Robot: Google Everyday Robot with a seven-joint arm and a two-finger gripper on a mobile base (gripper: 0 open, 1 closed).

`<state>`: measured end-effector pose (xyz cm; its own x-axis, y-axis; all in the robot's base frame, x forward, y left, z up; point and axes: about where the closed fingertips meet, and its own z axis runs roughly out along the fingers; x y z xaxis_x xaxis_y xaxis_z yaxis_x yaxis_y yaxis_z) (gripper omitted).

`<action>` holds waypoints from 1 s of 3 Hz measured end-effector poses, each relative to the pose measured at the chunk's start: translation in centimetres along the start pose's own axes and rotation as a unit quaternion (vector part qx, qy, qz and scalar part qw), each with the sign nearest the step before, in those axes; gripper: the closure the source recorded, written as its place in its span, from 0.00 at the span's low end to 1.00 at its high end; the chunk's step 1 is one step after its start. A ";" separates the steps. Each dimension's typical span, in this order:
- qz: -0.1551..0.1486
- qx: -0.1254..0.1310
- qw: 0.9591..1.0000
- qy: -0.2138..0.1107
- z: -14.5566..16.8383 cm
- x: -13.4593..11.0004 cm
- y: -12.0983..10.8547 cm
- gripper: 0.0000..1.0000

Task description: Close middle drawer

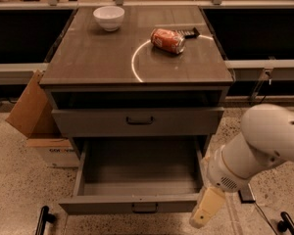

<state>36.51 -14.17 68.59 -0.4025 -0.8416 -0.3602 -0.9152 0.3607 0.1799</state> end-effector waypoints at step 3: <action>0.144 -0.093 0.985 -0.013 14.6 7.5 2.3 0.65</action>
Offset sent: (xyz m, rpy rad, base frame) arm -0.0555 0.0060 -0.1755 0.1159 0.2855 -0.2340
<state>31.06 -13.74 53.00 -0.6481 -0.7029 -0.2930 -0.7438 0.5016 0.4418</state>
